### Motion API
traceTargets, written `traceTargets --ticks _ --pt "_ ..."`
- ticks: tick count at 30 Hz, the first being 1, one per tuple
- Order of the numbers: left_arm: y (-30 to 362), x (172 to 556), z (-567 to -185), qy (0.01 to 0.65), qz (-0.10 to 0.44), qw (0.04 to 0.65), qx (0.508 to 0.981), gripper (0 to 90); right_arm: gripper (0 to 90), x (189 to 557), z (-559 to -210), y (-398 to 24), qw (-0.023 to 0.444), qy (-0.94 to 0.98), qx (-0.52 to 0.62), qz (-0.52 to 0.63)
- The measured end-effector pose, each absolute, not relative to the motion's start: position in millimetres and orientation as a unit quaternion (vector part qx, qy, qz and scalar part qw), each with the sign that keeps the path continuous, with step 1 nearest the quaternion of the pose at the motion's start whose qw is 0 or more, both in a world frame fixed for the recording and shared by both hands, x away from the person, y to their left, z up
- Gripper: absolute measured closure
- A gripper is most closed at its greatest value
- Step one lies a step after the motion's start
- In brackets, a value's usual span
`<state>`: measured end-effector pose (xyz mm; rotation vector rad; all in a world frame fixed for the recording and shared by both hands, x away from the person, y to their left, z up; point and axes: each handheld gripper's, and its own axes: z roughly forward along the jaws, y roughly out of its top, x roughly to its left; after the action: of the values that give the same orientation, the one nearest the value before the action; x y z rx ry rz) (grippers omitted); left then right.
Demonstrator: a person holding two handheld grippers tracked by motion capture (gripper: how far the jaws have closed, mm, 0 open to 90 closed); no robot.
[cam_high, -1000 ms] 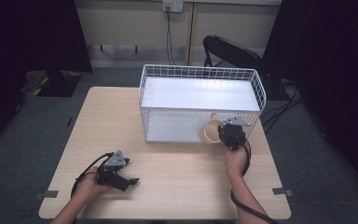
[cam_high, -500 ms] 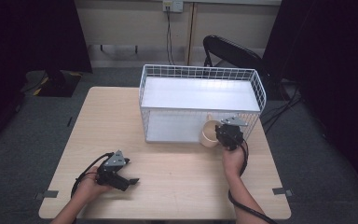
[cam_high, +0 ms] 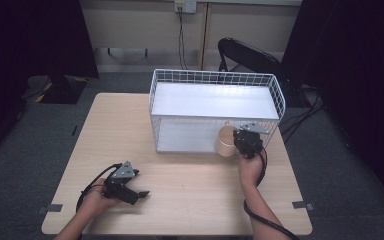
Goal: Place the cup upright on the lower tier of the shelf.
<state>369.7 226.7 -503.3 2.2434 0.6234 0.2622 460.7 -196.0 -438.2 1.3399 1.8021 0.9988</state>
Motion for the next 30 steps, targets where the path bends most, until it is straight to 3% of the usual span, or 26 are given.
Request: traceTargets --ticks 22,30 --pt "226.8 369.6 -503.3 0.245 0.104 0.389 0.882 10.1 81.0 464.1 -432.8 -195.3 0.335 0.692 0.514 0.381" --pt "227.0 369.5 -503.3 0.245 0.104 0.388 0.883 10.1 74.0 464.5 -430.5 -194.8 0.336 0.694 0.51 0.381"
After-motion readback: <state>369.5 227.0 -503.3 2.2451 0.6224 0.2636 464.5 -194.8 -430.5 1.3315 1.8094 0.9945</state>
